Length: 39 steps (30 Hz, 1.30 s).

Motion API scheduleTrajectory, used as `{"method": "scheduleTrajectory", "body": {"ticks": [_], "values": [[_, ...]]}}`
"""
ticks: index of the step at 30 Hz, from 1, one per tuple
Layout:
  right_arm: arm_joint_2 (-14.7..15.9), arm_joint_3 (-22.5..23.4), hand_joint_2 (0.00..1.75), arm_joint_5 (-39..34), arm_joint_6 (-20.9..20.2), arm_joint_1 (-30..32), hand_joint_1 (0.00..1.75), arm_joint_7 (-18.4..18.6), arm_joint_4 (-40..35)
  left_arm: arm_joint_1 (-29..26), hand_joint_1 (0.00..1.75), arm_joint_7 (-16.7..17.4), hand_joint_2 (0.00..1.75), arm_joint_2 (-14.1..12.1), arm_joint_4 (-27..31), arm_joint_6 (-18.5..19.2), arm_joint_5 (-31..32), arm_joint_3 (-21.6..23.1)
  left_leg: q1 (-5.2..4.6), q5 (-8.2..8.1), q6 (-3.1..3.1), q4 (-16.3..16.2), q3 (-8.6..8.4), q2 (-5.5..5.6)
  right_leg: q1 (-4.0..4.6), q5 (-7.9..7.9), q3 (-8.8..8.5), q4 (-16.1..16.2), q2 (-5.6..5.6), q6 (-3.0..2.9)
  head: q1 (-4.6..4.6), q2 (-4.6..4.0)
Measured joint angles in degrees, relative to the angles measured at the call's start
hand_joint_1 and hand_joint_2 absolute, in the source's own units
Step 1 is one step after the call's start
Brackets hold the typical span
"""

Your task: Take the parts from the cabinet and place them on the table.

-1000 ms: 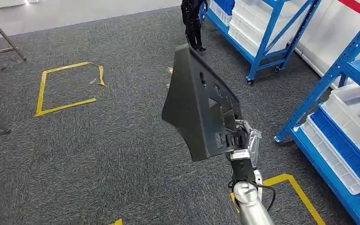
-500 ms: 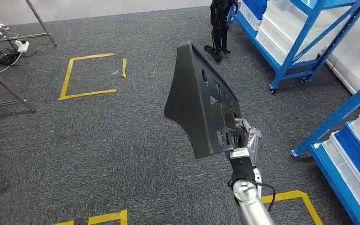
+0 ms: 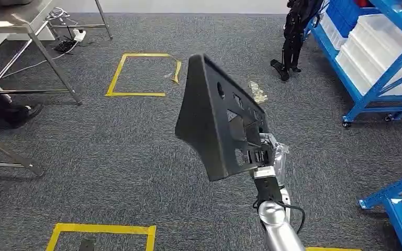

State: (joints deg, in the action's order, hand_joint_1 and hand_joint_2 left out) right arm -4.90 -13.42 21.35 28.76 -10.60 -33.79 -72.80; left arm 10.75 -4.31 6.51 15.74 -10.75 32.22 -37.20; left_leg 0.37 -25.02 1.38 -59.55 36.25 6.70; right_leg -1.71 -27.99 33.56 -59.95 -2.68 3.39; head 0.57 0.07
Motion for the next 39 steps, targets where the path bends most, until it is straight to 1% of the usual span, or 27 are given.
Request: {"method": "scheduleTrajectory", "body": {"ticks": [2, 3, 5, 6, 8, 9, 10, 12, 13, 14, 18, 19, 20, 21, 23, 24, 26, 27, 28, 29, 31, 33, 34, 35, 36, 38, 39], "values": [[0.0, 0.0, 1.75, -0.1, 0.1, -0.1, 1.75, -0.1, 0.3, -0.2, 0.0, 0.0, 1.75, 0.0, 0.0, 0.2, 0.0, 0.0, 0.29, 0.48, -0.79, 0.6, 0.06, 0.75, 0.47, 0.16, 0.02, 0.0, 0.63, -0.88, 0.02, 0.0], [-0.1, -0.1, 1.75, -0.2, 0.2, -0.2, 1.75, -0.1, 0.3, -0.2, 0.0, 0.0, 1.75, -0.2, 0.0, 0.2, 0.0, 0.0, 0.36, 0.44, -0.97, 0.6, 0.22, 1.22, -0.04, 0.38, -0.05, 0.2, 1.16, -1.35, 0.0, -0.02], [-0.2, -0.3, 1.75, -0.5, 0.6, -0.4, 1.75, -0.2, 0.3, -0.2, 0.0, 0.0, 1.75, -0.2, 0.0, 0.2, 0.0, 0.0, 0.1, -1.93, -1.27, -2.9, 1.93, -4.15, -0.01, 0.41, -0.24, 0.4, 2.25, -2.57, -0.39, 0.0], [-0.2, -0.4, 1.75, -0.7, 0.7, -0.4, 1.75, -0.3, 0.4, 0.0, 0.0, 0.0, 1.75, -0.3, 0.0, 0.2, -0.1, 0.0, 0.19, -4.2, -1.42, -7.2, 3.98, -5.5, 0.3, 0.28, -0.26, 0.4, 2.83, -2.8, -0.35, 0.0], [-0.2, -0.5, 1.75, -1.0, 0.9, -0.4, 1.75, -0.3, 0.7, -0.1, 0.0, -0.1, 1.75, -0.2, -0.1, 0.2, -0.1, 0.0, 0.25, -7.52, -1.54, -15.9, 8.32, -6.28, 0.8, 0.13, -0.22, 0.3, 4.36, -3.04, -0.37, 0.0], [-0.2, -0.5, 1.75, -1.0, 0.9, -0.4, 1.75, -0.3, 0.9, -0.2, 0.0, -0.1, 1.75, -0.2, -0.1, 0.2, -0.1, 0.0, 0.25, -7.45, -1.5, -17.3, 9.05, -6.29, 0.94, 0.08, -0.22, 0.3, 5.04, -3.1, -0.37, 0.0], [-0.2, -0.6, 1.75, -1.0, 0.9, -0.4, 1.75, -0.3, 1.0, -0.3, 0.0, -0.1, 1.75, -0.2, -0.1, 0.2, -0.1, 0.0, 0.24, -6.22, -1.33, -15.9, 8.38, -6.34, 1.04, 0.02, -0.26, 0.3, 5.72, -3.16, -0.37, 0.0], [-0.2, -0.9, 1.75, -1.1, 0.9, -0.4, 1.75, -0.3, 1.1, -0.3, 0.0, -0.1, 1.75, -0.3, -0.1, 0.2, -0.1, 0.0, 0.03, -1.93, -0.63, -7.2, 3.6, -7.34, 1.22, -0.14, -0.51, 0.3, 7.0, -3.29, -0.37, 0.0], [-0.2, -0.9, 1.75, -1.1, 1.0, -0.5, 1.75, -0.3, 1.1, -0.2, 0.0, -0.1, 1.75, -0.3, -0.1, 0.2, -0.1, 0.0, -0.36, -0.2, -0.02, -2.2, 0.62, -9.67, 1.33, -0.24, -0.7, 0.3, 7.55, -3.38, -0.37, 0.0], [-0.2, -0.9, 1.75, -1.1, 1.0, -0.5, 1.75, -0.3, 1.1, 0.0, 0.0, -0.2, 1.75, -0.4, 0.0, 0.2, -0.1, 0.0, -1.15, -1.24, 0.05, -0.4, -0.2, -11.82, 1.66, -0.44, -0.74, 0.3, 8.08, -3.07, -0.33, -0.02], [-0.2, -1.2, 1.75, -1.3, 1.0, -0.8, 1.75, -0.3, 1.2, -0.2, 0.0, -0.2, 1.75, -0.7, 0.0, 0.2, -0.1, 0.0, -1.65, -0.68, 1.13, 0.5, -0.37, -8.81, 1.92, -0.68, -1.26, 0.7, 10.57, -2.13, -0.33, 0.0], [-0.1, -1.3, 1.75, -1.3, 1.0, -0.9, 1.75, -0.3, 1.2, -0.3, 0.0, -0.1, 1.75, -0.6, -0.1, 0.2, -0.1, 0.0, -0.72, -0.05, 1.44, 1.4, -1.33, -8.24, 1.93, -1.14, -0.88, 0.2, 9.33, -1.78, -0.28, 0.0], [-0.1, -1.3, 1.75, -1.3, 1.1, -0.9, 1.75, -0.3, 1.3, -0.2, 0.0, -0.2, 1.75, -0.6, 0.0, 0.2, -0.1, 0.0, -0.71, 0.18, 1.81, 1.7, -1.49, -7.71, 1.66, -1.92, -0.32, -1.5, 6.22, -1.76, -0.3, -0.02], [0.0, -1.3, 1.75, -1.4, 1.1, -0.9, 1.75, -0.3, 1.3, 0.0, 0.0, -0.2, 1.75, -0.7, 0.0, 0.2, -0.1, 0.0, -0.6, 0.27, 1.95, 1.7, -1.46, -6.98, 1.55, -3.66, 1.59, -5.5, 4.14, -2.0, -0.22, 0.0], [0.3, -1.4, 1.75, -1.5, 1.1, -0.5, 1.75, -0.3, 1.6, -0.1, 0.0, -0.1, 1.75, -0.6, -0.1, 0.4, -0.1, 0.0, -0.49, 0.25, 1.97, 1.7, -1.44, -5.17, 1.33, -6.68, 6.19, -14.5, 3.06, -2.04, -0.2, -0.02], [0.3, -1.4, 1.75, -1.5, 1.1, -0.3, 1.75, -0.3, 1.7, -0.2, 0.0, 0.0, 1.75, -0.6, -0.1, 0.5, -0.1, 0.0, -0.44, 0.25, 1.97, 1.7, -1.43, -4.35, 1.24, -6.87, 7.47, -16.6, 3.01, -1.67, -0.22, 0.0], [0.6, -1.4, 1.75, -1.6, 1.1, -0.1, 1.75, -0.3, 1.7, -0.5, 0.0, 0.1, 1.75, -0.6, -0.1, 0.5, 0.0, 0.1, -0.19, 0.22, 1.84, 1.6, -1.51, -2.71, 0.92, -4.55, 6.23, -12.8, 2.92, -0.51, -0.22, 0.0], [0.6, -1.4, 1.75, -1.6, 1.1, -0.2, 1.75, -0.3, 1.7, -0.6, 0.0, 0.2, 1.75, -0.6, -0.1, 0.5, 0.0, 0.1, 0.02, 0.14, 1.62, 1.5, -1.64, -1.8, 0.59, -2.07, 3.8, -7.4, 2.56, 0.34, -0.22, -0.02], [0.6, -1.4, 1.75, -1.6, 1.1, -0.2, 1.75, -0.3, 1.7, -0.6, 0.0, 0.4, 1.75, -0.6, -0.1, 0.5, 0.0, 0.2, 0.22, -0.01, 1.21, 1.3, -1.62, -0.99, 0.07, 0.17, 1.24, -1.9, 1.13, 1.16, -0.22, -0.02], [0.6, -1.4, 1.75, -1.6, 1.1, -0.3, 1.75, -0.3, 1.8, -0.5, 0.0, 0.4, 1.75, -0.7, -0.1, 0.5, 0.0, 0.4, 0.03, -0.23, 0.63, 0.8, -1.33, -0.34, -0.32, 0.32, 0.3, 0.3, -1.12, 1.24, -0.15, 0.0], [0.5, -1.5, 1.75, -1.6, 1.1, -0.2, 1.75, -0.3, 1.9, -0.6, 0.0, 0.5, 1.75, -0.8, -0.1, 0.5, 0.0, 0.5, -0.03, -0.12, 0.0, 0.8, -0.81, 0.5, 0.13, 0.59, -0.03, 0.5, 0.19, -0.37, -0.22, 0.0], [0.4, -1.5, 1.75, -1.6, 1.1, -0.3, 1.75, -0.3, 1.9, -1.0, 0.0, 0.5, 1.75, -0.9, -0.1, 0.5, 0.0, 0.5, 0.2, 0.14, -0.54, 1.1, -0.57, 1.29, 0.34, 0.77, 0.0, 0.5, 1.08, -1.2, -0.26, -0.02], [0.3, -1.6, 1.75, -1.6, 1.1, -0.4, 1.75, -0.3, 1.8, -1.1, 0.0, 0.5, 1.75, -0.9, -0.1, 0.5, 0.0, 0.5, 0.39, -0.2, -0.68, 0.7, -0.52, 0.26, -0.27, 0.93, -0.14, 0.8, 1.68, -1.77, -0.26, 0.0], [0.2, -1.6, 1.75, -1.6, 1.1, -0.3, 1.75, -0.2, 1.8, -1.0, 0.0, 0.5, 1.75, -0.9, -0.1, 0.5, 0.0, 0.5, -0.04, -1.3, -0.88, -0.9, 0.12, -2.96, -0.1, 0.8, -0.28, 0.8, 2.1, -2.1, -0.42, 0.0], [0.2, -1.6, 1.75, -1.4, 1.1, -0.4, 1.75, -0.2, 1.7, -0.8, 0.0, 0.5, 1.75, -0.9, -0.1, 0.5, 0.0, 0.5, 0.03, -3.22, -1.1, -4.2, 1.75, -4.78, 0.08, 0.74, -0.33, 0.8, 2.71, -2.88, -0.63, -0.02], [0.2, -1.6, 1.75, -1.4, 1.1, -0.3, 1.75, -0.1, 1.7, -0.8, 0.0, 0.5, 1.75, -0.9, -0.1, 0.5, 0.0, 0.6, 0.21, -7.35, -1.34, -13.7, 6.63, -6.08, 0.51, 0.54, -0.32, 0.8, 4.25, -3.16, -0.59, -0.02], [0.2, -1.6, 1.75, -1.4, 1.1, -0.3, 1.75, -0.1, 1.7, -0.9, 0.0, 0.5, 1.75, -0.8, -0.1, 0.5, 0.0, 0.6, 0.25, -7.94, -1.4, -16.5, 8.16, -6.27, 0.64, 0.49, -0.31, 0.8, 4.9, -3.24, -0.61, 0.0]]}}
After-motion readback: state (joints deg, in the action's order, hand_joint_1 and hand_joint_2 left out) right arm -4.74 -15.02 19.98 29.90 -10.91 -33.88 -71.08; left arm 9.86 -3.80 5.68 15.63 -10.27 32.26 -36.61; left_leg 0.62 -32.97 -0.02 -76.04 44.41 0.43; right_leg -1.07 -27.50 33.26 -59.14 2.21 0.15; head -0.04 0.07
